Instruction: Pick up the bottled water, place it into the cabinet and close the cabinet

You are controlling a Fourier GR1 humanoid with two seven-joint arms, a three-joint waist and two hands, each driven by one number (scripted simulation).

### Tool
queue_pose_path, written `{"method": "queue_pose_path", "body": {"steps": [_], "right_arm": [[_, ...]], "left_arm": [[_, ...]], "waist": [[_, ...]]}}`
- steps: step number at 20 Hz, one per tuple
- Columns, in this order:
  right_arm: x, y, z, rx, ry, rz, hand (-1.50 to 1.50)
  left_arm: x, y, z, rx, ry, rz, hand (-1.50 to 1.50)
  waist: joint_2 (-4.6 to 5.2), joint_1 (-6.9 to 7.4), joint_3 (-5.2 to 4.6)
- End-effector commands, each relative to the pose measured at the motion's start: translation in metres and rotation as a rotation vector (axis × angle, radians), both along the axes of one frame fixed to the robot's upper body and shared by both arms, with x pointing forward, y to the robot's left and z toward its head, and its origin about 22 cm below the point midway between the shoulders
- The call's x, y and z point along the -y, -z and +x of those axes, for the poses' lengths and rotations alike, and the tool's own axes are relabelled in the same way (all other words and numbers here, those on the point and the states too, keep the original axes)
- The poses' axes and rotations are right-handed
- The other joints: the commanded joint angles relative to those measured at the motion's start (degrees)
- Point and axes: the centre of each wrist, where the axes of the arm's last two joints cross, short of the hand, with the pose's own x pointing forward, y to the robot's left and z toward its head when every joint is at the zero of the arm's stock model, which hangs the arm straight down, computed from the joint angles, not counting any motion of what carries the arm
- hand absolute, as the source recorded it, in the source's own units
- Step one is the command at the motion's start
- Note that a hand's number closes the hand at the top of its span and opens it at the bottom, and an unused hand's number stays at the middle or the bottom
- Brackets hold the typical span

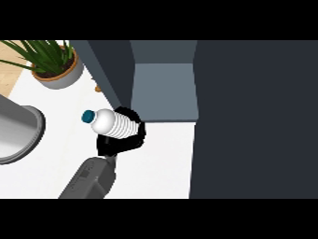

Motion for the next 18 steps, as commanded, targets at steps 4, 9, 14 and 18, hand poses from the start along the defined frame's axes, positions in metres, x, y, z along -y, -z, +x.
{"method": "queue_pose_path", "body": {"steps": [4, 9, 14, 18], "right_arm": [[0.006, -0.016, -0.001, 0.024, 0.012, 0.029, -1.50], [0.014, -0.006, 0.007, 0.054, 0.007, 0.018, -1.50], [0.018, -0.008, 0.004, 0.052, -0.022, 0.013, -1.50], [0.020, -0.007, 0.014, 0.070, 0.003, -0.001, -1.50]], "left_arm": [[0.040, -0.038, 0.012, 0.053, -0.008, 0.091, 1.50], [0.070, -0.090, 0.052, 0.021, -0.039, 0.149, 1.50], [0.081, -0.100, 0.079, -0.017, -0.079, 0.230, 1.50], [0.084, -0.114, 0.098, -0.048, -0.134, 0.235, 1.50]], "waist": [[0.25, -0.33, -0.04], [0.41, -0.77, -0.02], [0.80, -2.26, -0.04], [1.20, -2.56, -0.05]]}}
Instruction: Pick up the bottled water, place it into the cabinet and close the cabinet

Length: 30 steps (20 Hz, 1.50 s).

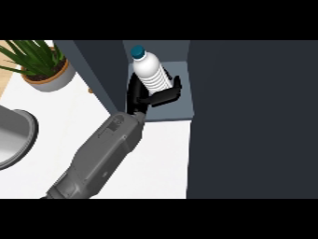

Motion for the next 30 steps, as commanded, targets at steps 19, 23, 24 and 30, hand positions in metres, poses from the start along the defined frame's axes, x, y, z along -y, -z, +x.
{"method": "queue_pose_path", "body": {"steps": [19, 23, 24, 30], "right_arm": [[0.008, -0.013, -0.001, 0.066, -0.041, 0.064, -1.50], [0.012, -0.003, 0.003, 0.063, -0.049, 0.052, -1.50], [0.006, -0.007, 0.001, 0.067, -0.052, 0.056, -1.50], [0.015, -0.001, -0.001, 0.045, -0.073, 0.043, -1.50]], "left_arm": [[-0.049, 0.001, 0.054, -0.085, -0.275, 0.218, 1.50], [-0.055, -0.010, 0.063, -0.027, -0.331, 0.363, -1.50], [-0.058, -0.004, 0.060, 0.000, -0.325, 0.390, -1.50], [-0.040, -0.010, 0.061, 0.036, -0.364, 0.449, -1.50]], "waist": [[1.27, -2.57, -0.07], [1.67, -3.06, 0.00], [1.66, -3.24, -0.06], [1.71, -3.86, -0.03]]}}
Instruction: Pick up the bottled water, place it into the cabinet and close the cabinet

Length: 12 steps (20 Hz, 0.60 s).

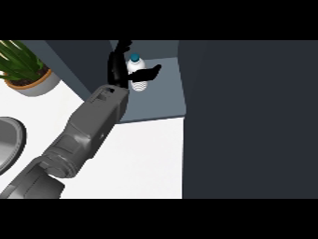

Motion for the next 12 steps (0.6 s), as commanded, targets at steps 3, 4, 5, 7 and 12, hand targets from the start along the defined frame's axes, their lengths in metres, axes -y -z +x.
{"method": "queue_pose_path", "body": {"steps": [3, 4, 5, 7, 12], "right_arm": [[-0.002, -0.010, -0.001, 0.030, -0.022, 0.055, -1.50], [-0.002, 0.000, 0.007, 0.044, -0.016, 0.058, -1.50], [-0.005, -0.013, -0.001, 0.032, -0.032, 0.052, -1.50], [0.003, -0.003, 0.003, 0.017, -0.018, 0.045, -1.50], [-0.001, -0.009, -0.002, 0.023, -0.032, 0.059, -1.50]], "left_arm": [[-0.006, -0.012, 0.007, 0.009, 0.017, -0.001, -1.50], [0.008, -0.010, 0.004, 0.015, 0.038, -0.050, -1.50], [-0.007, -0.006, 0.005, 0.024, 0.092, 0.010, -1.50], [0.005, -0.036, 0.015, 0.063, 0.143, -0.088, -1.50], [0.017, -0.042, 0.013, 0.174, 0.227, -0.233, -1.50]], "waist": [[0.27, -0.11, -0.05], [0.48, 0.26, -0.04], [0.21, 0.15, -0.08], [0.06, 0.67, -0.03], [-0.78, 1.56, -0.03]]}}
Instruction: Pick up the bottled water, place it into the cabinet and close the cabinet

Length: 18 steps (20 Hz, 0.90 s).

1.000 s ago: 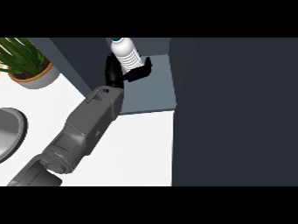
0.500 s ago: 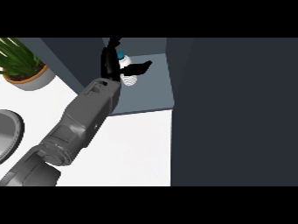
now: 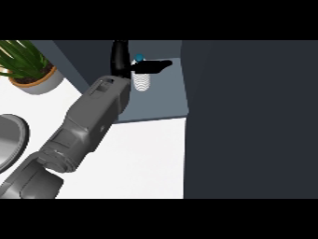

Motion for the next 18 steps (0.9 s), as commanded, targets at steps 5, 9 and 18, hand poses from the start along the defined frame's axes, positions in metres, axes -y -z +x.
{"method": "queue_pose_path", "body": {"steps": [5, 9, 18], "right_arm": [[-0.003, -0.011, -0.010, 0.006, -0.003, 0.042, -1.50], [-0.001, -0.011, -0.007, -0.004, -0.002, 0.043, -1.50], [-0.009, -0.013, -0.006, -0.018, 0.014, 0.048, -1.50]], "left_arm": [[0.013, 0.006, -0.006, 0.071, 0.181, -0.160, -1.50], [0.026, -0.002, -0.006, 0.066, 0.176, -0.143, -1.50], [0.033, 0.025, -0.036, 0.045, 0.233, -0.218, -1.50]], "waist": [[-1.13, 1.65, 0.07], [-1.40, 2.62, 0.12], [-2.33, 3.35, 0.13]]}}
